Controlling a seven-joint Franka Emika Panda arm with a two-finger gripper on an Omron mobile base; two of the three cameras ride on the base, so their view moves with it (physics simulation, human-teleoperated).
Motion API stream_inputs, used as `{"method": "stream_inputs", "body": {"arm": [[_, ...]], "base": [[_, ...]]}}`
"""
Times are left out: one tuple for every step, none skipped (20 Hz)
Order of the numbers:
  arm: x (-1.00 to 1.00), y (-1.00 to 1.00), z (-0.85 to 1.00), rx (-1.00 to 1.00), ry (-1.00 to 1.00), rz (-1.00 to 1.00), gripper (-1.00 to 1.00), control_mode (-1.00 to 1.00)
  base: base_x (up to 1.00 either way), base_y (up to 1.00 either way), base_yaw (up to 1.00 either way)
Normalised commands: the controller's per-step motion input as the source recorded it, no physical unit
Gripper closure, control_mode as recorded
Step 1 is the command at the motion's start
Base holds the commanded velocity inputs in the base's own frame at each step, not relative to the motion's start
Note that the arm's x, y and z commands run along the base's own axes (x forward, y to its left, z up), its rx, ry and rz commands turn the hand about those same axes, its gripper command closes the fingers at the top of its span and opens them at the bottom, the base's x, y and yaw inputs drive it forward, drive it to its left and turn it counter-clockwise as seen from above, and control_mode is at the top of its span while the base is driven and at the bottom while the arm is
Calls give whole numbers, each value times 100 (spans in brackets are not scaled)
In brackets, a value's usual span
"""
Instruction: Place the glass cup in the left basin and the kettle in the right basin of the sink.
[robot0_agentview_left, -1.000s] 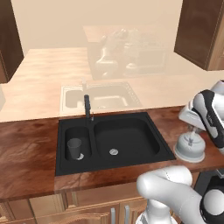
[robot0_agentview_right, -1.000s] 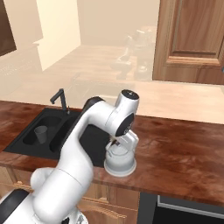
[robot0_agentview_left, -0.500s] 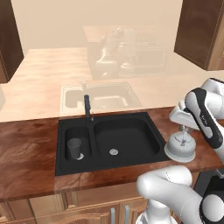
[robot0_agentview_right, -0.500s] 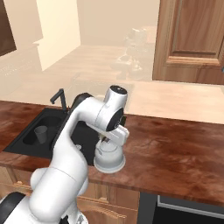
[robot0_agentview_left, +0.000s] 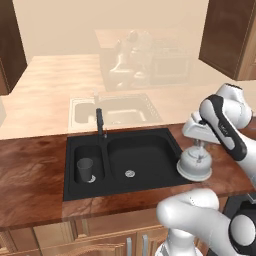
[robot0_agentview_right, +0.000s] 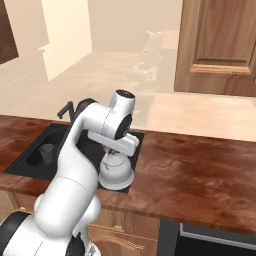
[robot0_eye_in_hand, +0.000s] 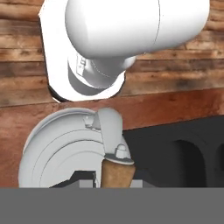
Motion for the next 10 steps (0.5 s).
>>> {"method": "stream_inputs", "body": {"arm": [[29, 36, 0, 0, 0, 14, 100, -100], [33, 34, 0, 0, 0, 14, 100, -100], [34, 30, 0, 0, 0, 14, 100, -100], [37, 30, 0, 0, 0, 14, 100, -100], [41, 31, 0, 0, 0, 14, 100, -100], [43, 31, 0, 0, 0, 14, 100, -100], [42, 31, 0, 0, 0, 14, 100, -100], [39, 29, 0, 0, 0, 13, 100, -100], [41, 26, 0, 0, 0, 13, 100, -100], [43, 27, 0, 0, 0, 13, 100, -100]], "base": [[0, 0, 0], [0, 0, 0], [0, 0, 0], [0, 0, 0], [0, 0, 0], [0, 0, 0], [0, 0, 0], [0, 0, 0], [0, 0, 0], [0, 0, 0]]}}
